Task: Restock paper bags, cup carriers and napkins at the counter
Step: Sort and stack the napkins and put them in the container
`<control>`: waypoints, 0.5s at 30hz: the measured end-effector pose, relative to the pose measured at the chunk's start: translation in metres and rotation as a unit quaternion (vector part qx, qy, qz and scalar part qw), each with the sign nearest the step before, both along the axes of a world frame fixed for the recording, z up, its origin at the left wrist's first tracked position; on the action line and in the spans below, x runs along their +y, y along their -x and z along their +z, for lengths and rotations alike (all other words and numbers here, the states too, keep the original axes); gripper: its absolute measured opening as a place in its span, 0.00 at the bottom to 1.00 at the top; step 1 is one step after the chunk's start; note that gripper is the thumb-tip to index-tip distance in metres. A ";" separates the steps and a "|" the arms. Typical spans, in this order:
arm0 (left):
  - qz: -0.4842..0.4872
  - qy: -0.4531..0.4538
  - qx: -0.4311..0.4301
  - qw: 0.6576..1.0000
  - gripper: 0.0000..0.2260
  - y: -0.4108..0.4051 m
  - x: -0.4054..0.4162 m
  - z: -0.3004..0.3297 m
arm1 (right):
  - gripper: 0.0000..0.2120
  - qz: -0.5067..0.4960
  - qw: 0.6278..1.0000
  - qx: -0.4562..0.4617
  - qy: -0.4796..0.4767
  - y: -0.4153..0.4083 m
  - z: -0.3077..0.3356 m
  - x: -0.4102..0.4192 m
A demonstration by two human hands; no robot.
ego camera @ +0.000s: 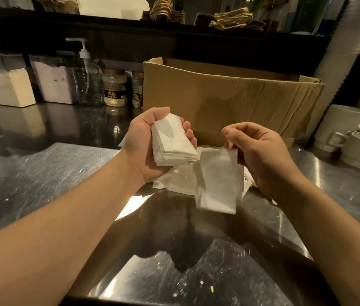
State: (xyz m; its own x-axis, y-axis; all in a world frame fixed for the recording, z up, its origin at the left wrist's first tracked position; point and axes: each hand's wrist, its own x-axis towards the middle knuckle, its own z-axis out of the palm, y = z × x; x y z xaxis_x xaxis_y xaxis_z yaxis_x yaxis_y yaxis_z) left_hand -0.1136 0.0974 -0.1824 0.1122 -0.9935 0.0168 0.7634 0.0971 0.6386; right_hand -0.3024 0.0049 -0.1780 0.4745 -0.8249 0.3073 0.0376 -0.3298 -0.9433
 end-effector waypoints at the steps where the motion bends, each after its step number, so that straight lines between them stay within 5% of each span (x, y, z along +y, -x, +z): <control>1: -0.005 -0.005 -0.002 1.000 0.21 0.000 0.000 0.000 | 0.05 0.007 1.000 0.002 -0.002 0.001 0.001 0.000; 5: -0.035 -0.013 -0.033 0.999 0.26 0.001 0.000 0.001 | 0.05 0.074 0.992 -0.034 -0.093 0.007 0.009 0.001; 11: -0.020 -0.018 -0.038 0.999 0.23 0.002 0.000 0.001 | 0.09 0.035 0.969 0.222 0.105 0.003 0.003 0.004; 15: -0.017 -0.016 -0.019 1.000 0.21 0.002 0.001 0.001 | 0.14 0.064 0.870 0.431 0.233 0.003 0.004 0.008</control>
State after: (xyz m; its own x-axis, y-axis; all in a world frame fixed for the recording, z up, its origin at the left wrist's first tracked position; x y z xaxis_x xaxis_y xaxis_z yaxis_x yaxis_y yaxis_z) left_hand -0.1156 0.0981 -0.1811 0.0787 -0.9968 -0.0110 0.7407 0.0511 0.6699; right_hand -0.3059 0.0130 -0.1743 0.7729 -0.6296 0.0789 -0.5523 -0.7288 -0.4047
